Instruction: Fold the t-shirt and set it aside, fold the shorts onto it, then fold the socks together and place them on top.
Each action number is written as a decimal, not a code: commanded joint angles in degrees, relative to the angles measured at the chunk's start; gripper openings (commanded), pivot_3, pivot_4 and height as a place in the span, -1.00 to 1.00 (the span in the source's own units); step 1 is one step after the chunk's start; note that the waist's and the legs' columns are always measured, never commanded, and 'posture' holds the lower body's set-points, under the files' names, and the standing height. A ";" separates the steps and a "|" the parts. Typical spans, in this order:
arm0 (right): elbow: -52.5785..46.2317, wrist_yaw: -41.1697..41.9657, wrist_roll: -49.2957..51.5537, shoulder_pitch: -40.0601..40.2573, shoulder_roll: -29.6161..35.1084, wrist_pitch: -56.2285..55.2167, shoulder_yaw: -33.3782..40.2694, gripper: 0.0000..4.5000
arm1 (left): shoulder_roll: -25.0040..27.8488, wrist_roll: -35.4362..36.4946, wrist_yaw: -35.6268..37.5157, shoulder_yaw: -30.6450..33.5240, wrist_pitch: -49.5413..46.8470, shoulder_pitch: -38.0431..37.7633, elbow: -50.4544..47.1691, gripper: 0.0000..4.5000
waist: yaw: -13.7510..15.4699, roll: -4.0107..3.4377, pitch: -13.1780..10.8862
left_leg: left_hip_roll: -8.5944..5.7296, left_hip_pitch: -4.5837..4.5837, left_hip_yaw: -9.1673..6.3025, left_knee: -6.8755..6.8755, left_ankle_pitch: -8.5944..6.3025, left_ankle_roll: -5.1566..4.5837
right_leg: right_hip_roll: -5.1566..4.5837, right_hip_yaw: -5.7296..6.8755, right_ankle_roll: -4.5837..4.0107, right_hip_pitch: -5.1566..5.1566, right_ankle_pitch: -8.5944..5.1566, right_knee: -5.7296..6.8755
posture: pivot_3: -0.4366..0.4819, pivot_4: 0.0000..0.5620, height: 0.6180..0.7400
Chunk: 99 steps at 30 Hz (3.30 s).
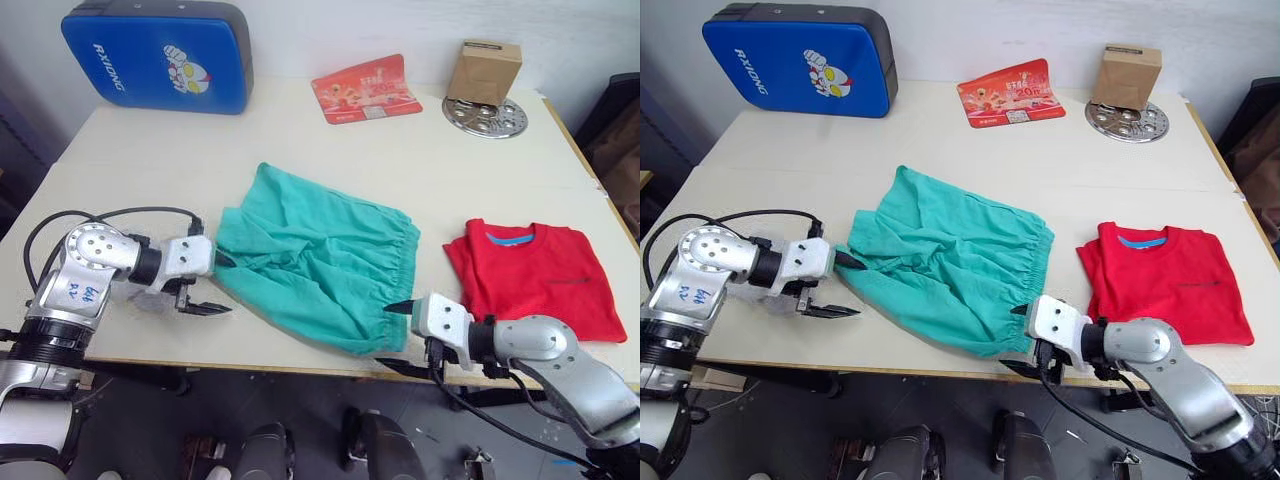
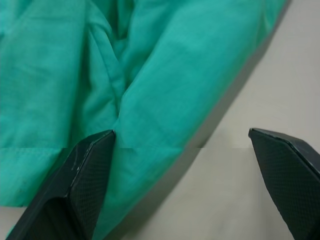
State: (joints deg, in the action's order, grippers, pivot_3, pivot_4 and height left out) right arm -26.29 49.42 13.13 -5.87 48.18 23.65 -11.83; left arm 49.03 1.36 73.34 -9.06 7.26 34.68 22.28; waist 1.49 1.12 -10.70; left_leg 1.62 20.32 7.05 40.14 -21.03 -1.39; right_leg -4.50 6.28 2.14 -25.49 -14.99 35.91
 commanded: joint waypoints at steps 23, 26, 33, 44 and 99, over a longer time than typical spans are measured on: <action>7.98 13.50 4.55 1.51 8.38 -9.63 17.26 -1.00 | 6.56 14.11 13.11 0.17 -27.40 -7.95 -25.24 -1.00 | -0.32 0.00 0.00 | 0.07 -0.02 0.00 0.02 0.00 -0.02 | 0.06 -0.04 0.07 0.01 0.04 0.03 | -0.05 -0.47 1.00; 6.54 12.70 4.56 2.39 7.54 -9.68 17.15 -1.00 | 4.95 11.51 7.18 0.77 -26.20 -7.27 -24.05 -1.00 | -0.27 0.00 0.00 | 0.05 -0.06 0.02 0.03 0.01 0.00 | 0.04 -0.08 0.04 0.01 0.02 -0.01 | -0.05 -0.47 1.00; 8.06 8.32 1.57 -0.33 3.66 -10.22 14.03 -1.00 | -0.95 5.69 -1.27 0.14 -17.57 0.76 -9.96 -1.00 | -0.16 0.00 0.00 | 0.03 -0.06 0.03 0.06 0.03 0.01 | 0.03 -0.08 0.04 0.01 0.02 0.04 | -0.05 -0.47 1.00; 11.46 2.14 -4.18 -4.31 -1.62 -11.01 11.15 -1.00 | -9.94 1.17 -7.20 0.08 -6.48 16.21 13.86 -1.00 | -0.48 0.01 0.00 | 0.01 0.01 0.09 0.01 0.04 0.01 | 0.07 -0.02 0.09 -0.01 0.05 0.13 | -0.05 -0.47 1.00; 1.30 7.00 6.51 5.53 0.58 -4.96 17.91 -1.00 | 13.55 18.77 9.24 9.00 -24.40 -22.40 -30.26 -0.98 | -1.55 -0.03 -0.02 | 0.12 -0.08 0.07 -0.07 -0.02 0.12 | 0.06 -0.10 0.00 -0.02 0.00 0.09 | -0.05 -0.47 1.00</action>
State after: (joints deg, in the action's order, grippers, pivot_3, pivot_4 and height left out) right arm -21.73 54.98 15.99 -0.66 47.59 17.31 3.08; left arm 60.84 17.05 80.86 -1.15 -13.20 12.44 -4.26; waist -0.06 1.09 -10.71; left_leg 1.72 20.24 7.11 40.10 -21.05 -1.27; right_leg -4.45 6.18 2.12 -25.50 -15.01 35.96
